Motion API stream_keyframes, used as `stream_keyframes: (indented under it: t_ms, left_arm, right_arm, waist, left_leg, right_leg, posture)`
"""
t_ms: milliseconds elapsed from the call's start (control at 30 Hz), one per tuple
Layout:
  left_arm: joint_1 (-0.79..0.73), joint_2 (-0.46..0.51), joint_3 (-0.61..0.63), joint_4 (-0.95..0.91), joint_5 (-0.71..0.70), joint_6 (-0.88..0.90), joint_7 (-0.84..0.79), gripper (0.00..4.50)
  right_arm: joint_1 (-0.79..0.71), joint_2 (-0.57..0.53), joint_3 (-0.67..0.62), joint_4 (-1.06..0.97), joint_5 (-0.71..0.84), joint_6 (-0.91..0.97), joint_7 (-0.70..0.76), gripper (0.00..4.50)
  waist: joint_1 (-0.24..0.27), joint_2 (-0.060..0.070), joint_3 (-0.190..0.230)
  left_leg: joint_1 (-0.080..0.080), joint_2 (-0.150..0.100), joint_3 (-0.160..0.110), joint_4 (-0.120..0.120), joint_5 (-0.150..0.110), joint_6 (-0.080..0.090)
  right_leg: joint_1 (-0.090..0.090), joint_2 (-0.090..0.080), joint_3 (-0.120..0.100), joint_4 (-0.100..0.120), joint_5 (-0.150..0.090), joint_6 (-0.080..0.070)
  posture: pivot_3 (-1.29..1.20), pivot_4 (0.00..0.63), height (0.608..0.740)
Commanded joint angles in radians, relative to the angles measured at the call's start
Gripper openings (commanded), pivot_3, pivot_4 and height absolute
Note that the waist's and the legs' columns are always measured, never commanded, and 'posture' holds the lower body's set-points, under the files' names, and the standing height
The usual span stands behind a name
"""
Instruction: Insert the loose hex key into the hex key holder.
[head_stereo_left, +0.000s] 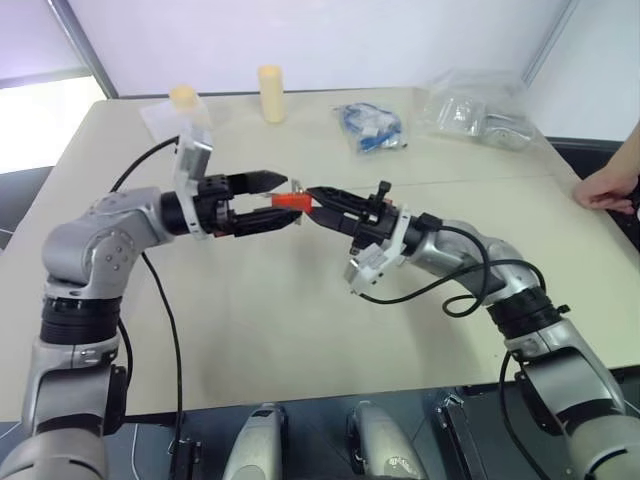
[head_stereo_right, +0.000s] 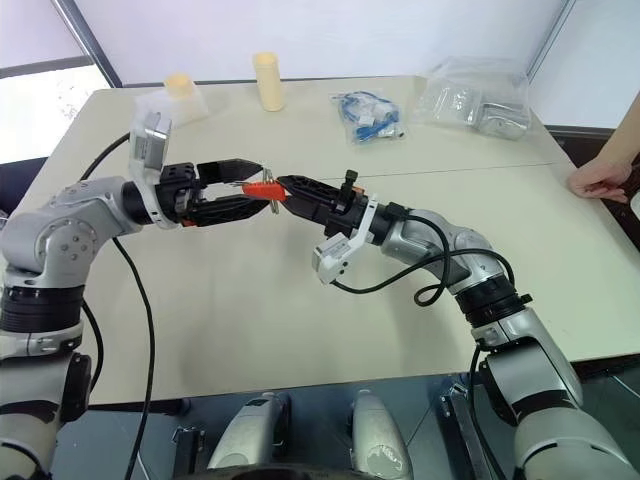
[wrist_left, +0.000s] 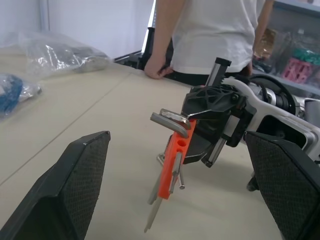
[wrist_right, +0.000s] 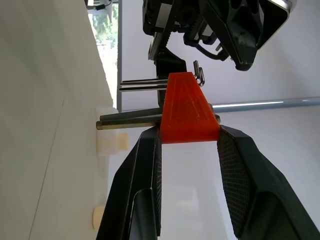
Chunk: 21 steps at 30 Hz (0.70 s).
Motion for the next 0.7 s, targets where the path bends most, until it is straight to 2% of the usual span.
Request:
stream_keyframes:
  t_ms: [33,433,533,600,633,700]
  left_arm:
    - [-0.004,0.009,0.001,-0.025,0.005,-0.006,-0.012,4.5]
    - [-0.003,0.003,-0.006,-0.021,0.009,-0.013,-0.011,4.5]
    - [-0.002,-0.001,-0.006,-0.02,0.011,-0.013,-0.01,3.68]
    - [-0.002,-0.004,-0.006,-0.019,0.012,-0.014,-0.01,2.54]
    - [-0.001,-0.004,-0.005,-0.019,0.012,-0.014,-0.01,2.26]
    - [0.001,-0.006,-0.004,-0.02,0.014,-0.015,-0.01,1.09]
  right_arm:
    - [-0.014,0.01,-0.025,-0.04,0.035,0.001,0.002,1.01]
    - [-0.014,0.017,-0.029,-0.042,0.052,0.007,0.021,1.01]
    - [-0.011,0.015,-0.03,-0.042,0.056,0.009,0.027,1.01]
    - [-0.008,0.013,-0.03,-0.043,0.059,0.011,0.031,1.01]
    - [-0.007,0.012,-0.031,-0.044,0.061,0.012,0.033,1.01]
    - [-0.004,0.011,-0.031,-0.047,0.063,0.014,0.036,1.01]
  waist:
    - [0.0,0.0,0.0]
    - [0.0,0.0,0.0]
    - [0.0,0.0,0.0]
    - [0.0,0.0,0.0]
    - [0.0,0.0,0.0]
    - [0.0,0.0,0.0]
  left_leg:
    - [0.0,0.0,0.0,0.0,0.0,0.0]
    - [0.0,0.0,0.0,0.0,0.0,0.0]
    - [0.0,0.0,0.0,0.0,0.0,0.0]
    - [0.0,0.0,0.0,0.0,0.0,0.0]
    - [0.0,0.0,0.0,0.0,0.0,0.0]
    - [0.0,0.0,0.0,0.0,0.0,0.0]
  right_leg:
    - [0.0,0.0,0.0,0.0,0.0,0.0]
    - [0.0,0.0,0.0,0.0,0.0,0.0]
    - [0.0,0.0,0.0,0.0,0.0,0.0]
    - [0.0,0.0,0.0,0.0,0.0,0.0]
    - [0.0,0.0,0.0,0.0,0.0,0.0]
    - [0.0,0.0,0.0,0.0,0.0,0.0]
  posture:
    - [0.0,0.15,0.74]
    - [0.0,0.15,0.74]
    - [0.0,0.15,0.74]
    - [0.0,0.15,0.74]
    - [0.0,0.15,0.74]
    - [0.0,0.15,0.74]
